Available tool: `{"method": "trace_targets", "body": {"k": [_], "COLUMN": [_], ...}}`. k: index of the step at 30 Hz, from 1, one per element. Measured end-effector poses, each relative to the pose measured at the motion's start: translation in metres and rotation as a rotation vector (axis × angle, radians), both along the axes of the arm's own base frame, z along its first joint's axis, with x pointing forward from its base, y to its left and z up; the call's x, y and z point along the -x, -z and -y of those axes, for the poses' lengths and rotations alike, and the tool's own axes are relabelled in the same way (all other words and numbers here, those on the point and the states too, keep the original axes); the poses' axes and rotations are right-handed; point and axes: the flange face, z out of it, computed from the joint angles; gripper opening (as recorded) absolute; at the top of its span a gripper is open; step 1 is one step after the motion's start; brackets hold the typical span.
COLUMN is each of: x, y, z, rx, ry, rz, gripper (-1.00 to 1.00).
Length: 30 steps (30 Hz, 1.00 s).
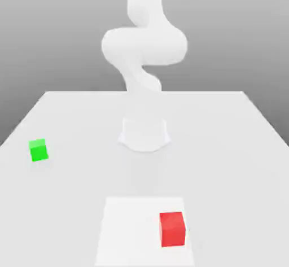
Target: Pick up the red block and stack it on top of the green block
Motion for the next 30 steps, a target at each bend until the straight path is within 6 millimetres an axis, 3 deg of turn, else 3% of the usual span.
{"method": "trace_targets", "body": {"k": [5,11,16,21,27,28,30], "x": [-0.055,-0.086,-0.084,-0.06,-0.049,-0.049,-0.049], "y": [0.1,0.225,0.329,0.427,0.507,0.517,0.517], "z": [-0.013,-0.028,-0.039,-0.052,-0.053,-0.053,-0.053], "rx": [0.011,0.021,0.026,0.027,0.025,0.025,0.025], "ry": [-0.012,-0.029,-0.047,-0.071,-0.073,-0.073,-0.073], "rz": [-0.163,-0.353,-0.512,-0.67,-0.719,-0.719,-0.719], "gripper": [0.0,0.0,0.0,0.0,0.0,-1.0,-1.0]}}
